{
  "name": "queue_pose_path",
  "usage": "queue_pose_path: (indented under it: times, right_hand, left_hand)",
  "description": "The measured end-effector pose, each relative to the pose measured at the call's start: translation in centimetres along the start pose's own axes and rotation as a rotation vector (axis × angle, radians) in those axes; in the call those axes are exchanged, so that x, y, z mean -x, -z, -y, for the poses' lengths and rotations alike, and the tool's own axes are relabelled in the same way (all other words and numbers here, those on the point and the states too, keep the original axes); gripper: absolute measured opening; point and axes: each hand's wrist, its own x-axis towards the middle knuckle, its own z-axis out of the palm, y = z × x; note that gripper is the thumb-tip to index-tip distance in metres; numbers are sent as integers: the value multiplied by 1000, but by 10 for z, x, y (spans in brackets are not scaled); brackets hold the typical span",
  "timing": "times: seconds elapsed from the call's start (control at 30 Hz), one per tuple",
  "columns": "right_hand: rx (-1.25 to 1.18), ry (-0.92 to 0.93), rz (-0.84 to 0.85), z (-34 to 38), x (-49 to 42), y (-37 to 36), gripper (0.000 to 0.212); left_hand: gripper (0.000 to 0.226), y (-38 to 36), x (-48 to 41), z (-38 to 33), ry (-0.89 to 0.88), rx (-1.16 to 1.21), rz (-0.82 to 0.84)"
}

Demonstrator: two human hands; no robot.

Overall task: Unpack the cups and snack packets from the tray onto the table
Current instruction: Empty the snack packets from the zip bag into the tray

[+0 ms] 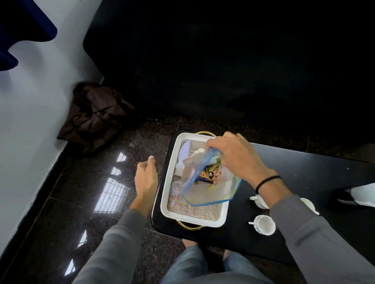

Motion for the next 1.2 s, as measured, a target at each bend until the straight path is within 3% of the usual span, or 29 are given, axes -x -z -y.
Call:
queue_pose_path:
  times: [0.1,0.17,0.3,0.4,0.5,0.63,0.8,0.9,0.97,1.07,1.1,1.2]
  right_hand:
    - [-152,59,-112,2,8,11,50]
    - [-282,49,-173,8,15,18,51]
    - [-508,42,-45,17,18,30,51]
    - [-831,28,20,24,19,37,51]
    - [-992,43,29,28,17,35,46]
    - [-1167,-46,-61,27,20,32,37]
    - [-848,-340,-362,18,30,30,40]
    - [-783,-459,-416,15,37,29,23]
    - [-787,-468,-372,11,39,27,15]
    - [-795,-510,-144,14,36,22,30]
    - [-821,-535,-76,17,36,20,23]
    - [-1026,-774,-126,12,34,5,40]
  left_hand:
    - [35,0,-11,-6,-21,-227,117]
    - [48,-5,-10,-6,-22,-332,197]
    - [75,-15,3,1,-38,-357,351]
    - [73,-14,14,7,133,-36,521]
    - [81,-10,20,18,381,284,574]
    - [61,-13,34,22,419,612,678]
    - [52,-18,41,28,427,807,697]
    - [52,-20,41,29,434,848,655]
    - [55,-20,41,29,428,844,631]
    - [55,-20,41,28,428,873,635]
    - [54,-20,41,28,423,882,639]
    - [47,-23,41,30,401,892,642]
